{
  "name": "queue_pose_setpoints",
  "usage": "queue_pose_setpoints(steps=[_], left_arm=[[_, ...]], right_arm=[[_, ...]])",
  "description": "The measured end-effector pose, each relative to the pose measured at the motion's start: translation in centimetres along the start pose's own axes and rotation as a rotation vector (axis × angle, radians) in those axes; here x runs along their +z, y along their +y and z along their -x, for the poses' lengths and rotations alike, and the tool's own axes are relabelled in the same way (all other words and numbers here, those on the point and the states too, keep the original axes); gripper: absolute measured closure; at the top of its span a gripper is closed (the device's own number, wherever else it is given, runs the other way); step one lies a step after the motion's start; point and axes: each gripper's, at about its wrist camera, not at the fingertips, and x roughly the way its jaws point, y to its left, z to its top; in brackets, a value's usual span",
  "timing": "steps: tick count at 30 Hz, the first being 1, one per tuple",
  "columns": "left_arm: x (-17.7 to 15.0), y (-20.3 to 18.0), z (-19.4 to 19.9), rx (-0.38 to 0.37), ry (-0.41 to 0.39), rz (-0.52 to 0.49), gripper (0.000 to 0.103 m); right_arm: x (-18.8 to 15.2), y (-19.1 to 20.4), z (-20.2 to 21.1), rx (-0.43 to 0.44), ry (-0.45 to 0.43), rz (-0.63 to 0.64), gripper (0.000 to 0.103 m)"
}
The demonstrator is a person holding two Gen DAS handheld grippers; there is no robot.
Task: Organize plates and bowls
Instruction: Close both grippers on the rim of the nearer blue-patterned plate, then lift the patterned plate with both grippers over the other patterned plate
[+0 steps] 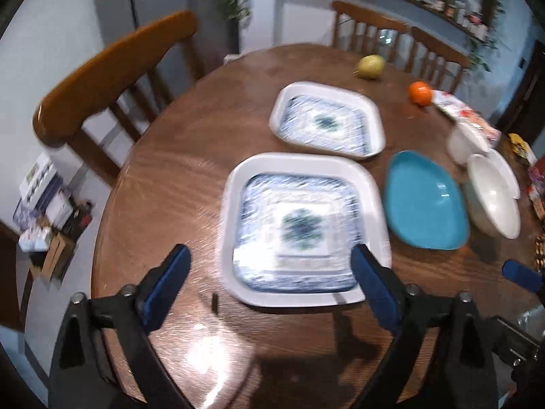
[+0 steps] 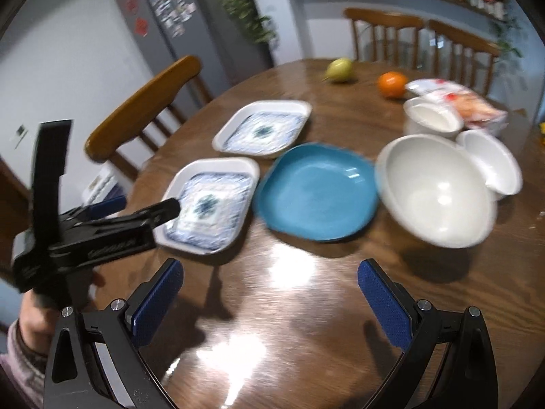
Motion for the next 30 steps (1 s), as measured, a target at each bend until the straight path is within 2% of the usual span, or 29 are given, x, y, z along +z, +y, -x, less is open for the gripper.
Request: queue_pose_setpoints(steps=[1,5,7,10,14,17,19,21,30], left_arm=[[0.0,0.5,-0.5,0.000,0.012,0.008,0.018],[-0.1,1.7,-2.7,-0.005,0.066,0.009,0.034],[0.0,2.0,-3.4,-0.016,0.073,0.009,0.047],[0.3,2.4,-4.4,-0.029,0.087,0.008,0.059],[0.5,2.7,-4.8,-0.032,0.095,0.005,0.064],[0.7,3.0,-4.8,-0.050,0.094,0.006,0.075],[0.8,3.5,-4.8,-0.048,0.089,0.016,0.077],[0.8,4.0,-4.7,-0.052,0.091,0.025,0.081],[0.5,7.7,-2.7,0.013,0.058,0.071,0.081]], right_arm=[[0.1,0.4,-0.7,0.017,0.016,0.004,0.011],[0.5,1.6,-4.0,0.041,0.080,0.018,0.020],[1.0,1.9,-5.8,0.036,0.103,0.012,0.034],[1.7,2.1,-7.8,0.030,0.133,-0.005,0.044],[2.4,2.6,-9.7,0.020,0.160,0.002,0.060],[2.8,2.9,-10.7,-0.006,0.177,0.008,0.074],[3.0,3.0,-11.1,-0.020,0.186,0.015,0.090],[3.1,3.3,-11.3,-0.028,0.184,0.022,0.090],[4.5,7.0,-11.3,0.022,0.163,0.110,0.090]])
